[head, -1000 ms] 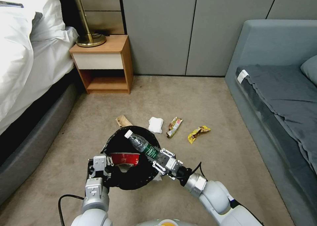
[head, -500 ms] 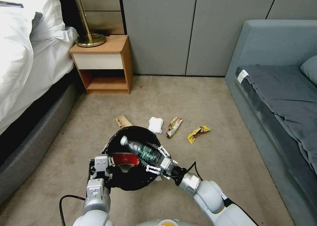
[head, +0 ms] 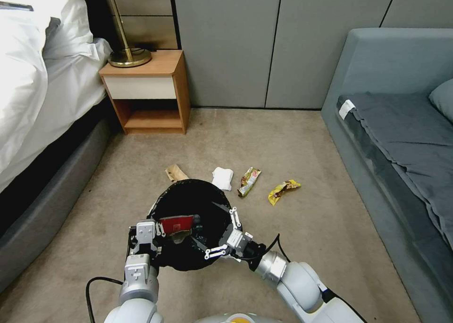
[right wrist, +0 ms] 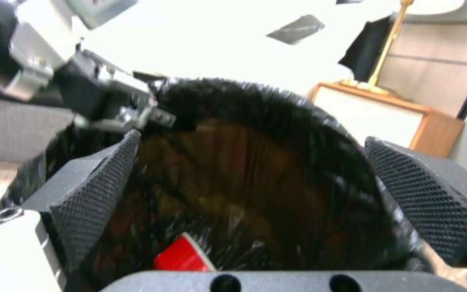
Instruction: Pick up the trash bin, then pick up the garbage from the floor and place it into the trash bin.
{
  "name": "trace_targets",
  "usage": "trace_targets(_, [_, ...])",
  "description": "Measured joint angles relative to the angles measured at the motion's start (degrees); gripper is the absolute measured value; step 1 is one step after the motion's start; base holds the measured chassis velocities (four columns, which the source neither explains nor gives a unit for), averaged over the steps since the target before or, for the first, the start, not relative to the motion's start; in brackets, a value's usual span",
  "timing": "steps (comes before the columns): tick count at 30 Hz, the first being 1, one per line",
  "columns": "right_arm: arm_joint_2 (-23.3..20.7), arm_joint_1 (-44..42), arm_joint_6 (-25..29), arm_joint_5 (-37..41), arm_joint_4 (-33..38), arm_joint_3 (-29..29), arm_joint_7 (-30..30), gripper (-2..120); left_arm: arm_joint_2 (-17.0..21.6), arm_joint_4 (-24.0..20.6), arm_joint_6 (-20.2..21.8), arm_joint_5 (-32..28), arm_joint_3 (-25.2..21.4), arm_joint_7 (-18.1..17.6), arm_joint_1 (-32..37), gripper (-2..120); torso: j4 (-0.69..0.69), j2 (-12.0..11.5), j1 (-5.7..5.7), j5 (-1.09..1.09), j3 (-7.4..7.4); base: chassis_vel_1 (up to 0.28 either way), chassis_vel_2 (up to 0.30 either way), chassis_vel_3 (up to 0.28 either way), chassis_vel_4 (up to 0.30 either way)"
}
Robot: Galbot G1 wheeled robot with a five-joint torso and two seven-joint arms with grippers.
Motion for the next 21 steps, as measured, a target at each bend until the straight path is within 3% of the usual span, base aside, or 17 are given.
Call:
trace_targets(7, [1.55,-1.63,-0.01,-0.86,8.37,2.79,4.91,100,0.05,0.59,0.00,-0.10,-0.52,0.15,-0.21,3,0.00,0.00,0.00,0.00,0.00,0.000,0.000,0.000,0.000])
trace_targets(14, [4.62,-7.98,-2.37,-2.51,20.99,10.11,17.30,100,1.00,1.63,0.08,-1.79,-2.38,0.13,-1.78,3,0.00,0.00,0.00,-0.01,0.00,0.000,0.000,0.000,0.000])
trace_targets(21, [8.86,-18.03,-0.59,-5.67,24.00,17.02,24.17,100,1.47,2.15,0.16,-3.32,-3.13,-0.02,-2.46,3,-0.01,0.00,0.00,0.00,0.00,0.000,0.000,0.000,0.000])
